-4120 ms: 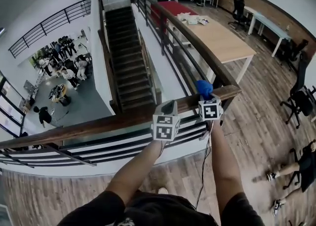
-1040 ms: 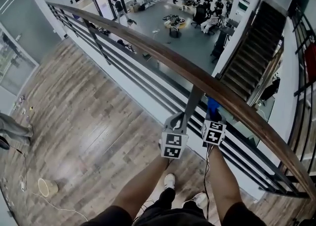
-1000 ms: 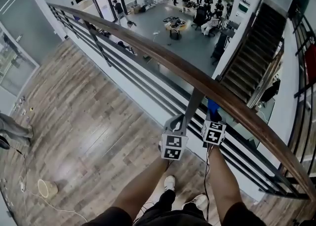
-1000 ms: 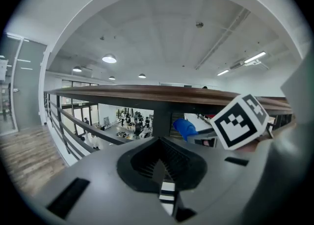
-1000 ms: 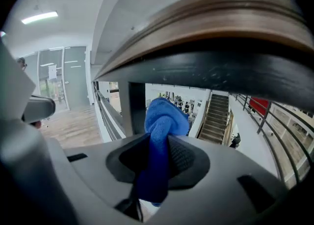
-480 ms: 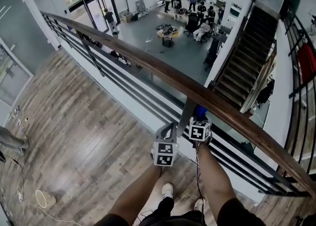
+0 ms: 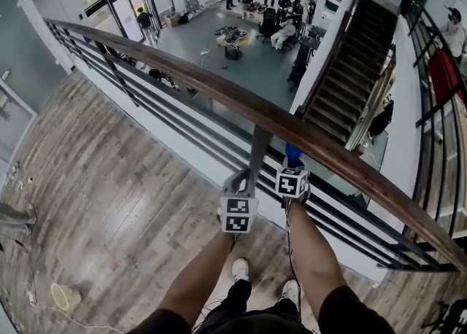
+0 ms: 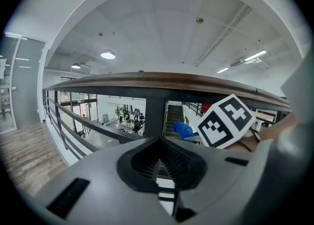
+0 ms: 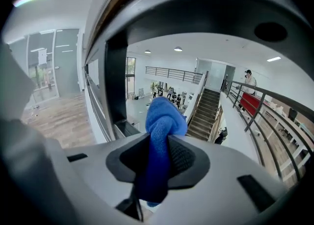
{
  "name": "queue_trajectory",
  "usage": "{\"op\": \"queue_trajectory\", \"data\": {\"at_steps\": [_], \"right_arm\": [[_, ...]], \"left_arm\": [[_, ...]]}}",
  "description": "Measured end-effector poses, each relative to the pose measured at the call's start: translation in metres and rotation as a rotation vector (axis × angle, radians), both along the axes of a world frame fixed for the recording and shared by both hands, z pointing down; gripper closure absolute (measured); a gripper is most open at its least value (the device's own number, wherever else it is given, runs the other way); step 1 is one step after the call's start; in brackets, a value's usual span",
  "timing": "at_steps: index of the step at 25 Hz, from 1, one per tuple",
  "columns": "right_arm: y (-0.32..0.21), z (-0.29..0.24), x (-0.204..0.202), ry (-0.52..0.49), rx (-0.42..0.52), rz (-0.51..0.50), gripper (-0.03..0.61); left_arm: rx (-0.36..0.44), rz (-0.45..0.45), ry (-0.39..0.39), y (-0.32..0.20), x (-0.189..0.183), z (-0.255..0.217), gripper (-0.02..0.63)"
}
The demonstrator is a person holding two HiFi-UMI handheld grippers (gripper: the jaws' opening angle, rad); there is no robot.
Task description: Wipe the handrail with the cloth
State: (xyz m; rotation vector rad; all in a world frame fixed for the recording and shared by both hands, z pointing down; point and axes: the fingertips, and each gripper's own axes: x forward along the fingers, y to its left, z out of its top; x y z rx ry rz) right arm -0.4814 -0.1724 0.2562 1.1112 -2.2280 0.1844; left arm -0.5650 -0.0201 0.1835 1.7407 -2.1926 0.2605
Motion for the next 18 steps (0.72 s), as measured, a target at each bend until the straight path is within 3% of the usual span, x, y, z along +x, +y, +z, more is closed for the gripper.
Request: {"op": "queue_trajectory", "data": {"at_steps": [5, 13, 18], "right_arm": [[-0.004, -0.005, 0.047, 0.004, 0.006, 0.041, 0.474], [-0.012, -0.009, 0.134, -0.017, 0.008, 0.107, 0.474], [-0.015, -0.007, 0.199, -0.012, 0.015, 0.130, 0.474]], "left_arm": [[0.006, -0.023, 0.061, -0.010, 0.017, -0.002, 0.609], [-0.010, 0.094, 0.047, -0.041, 0.093, -0.003, 0.609], [-0.031, 0.176, 0.052, -0.058, 0.161, 0.000, 0.609]]}}
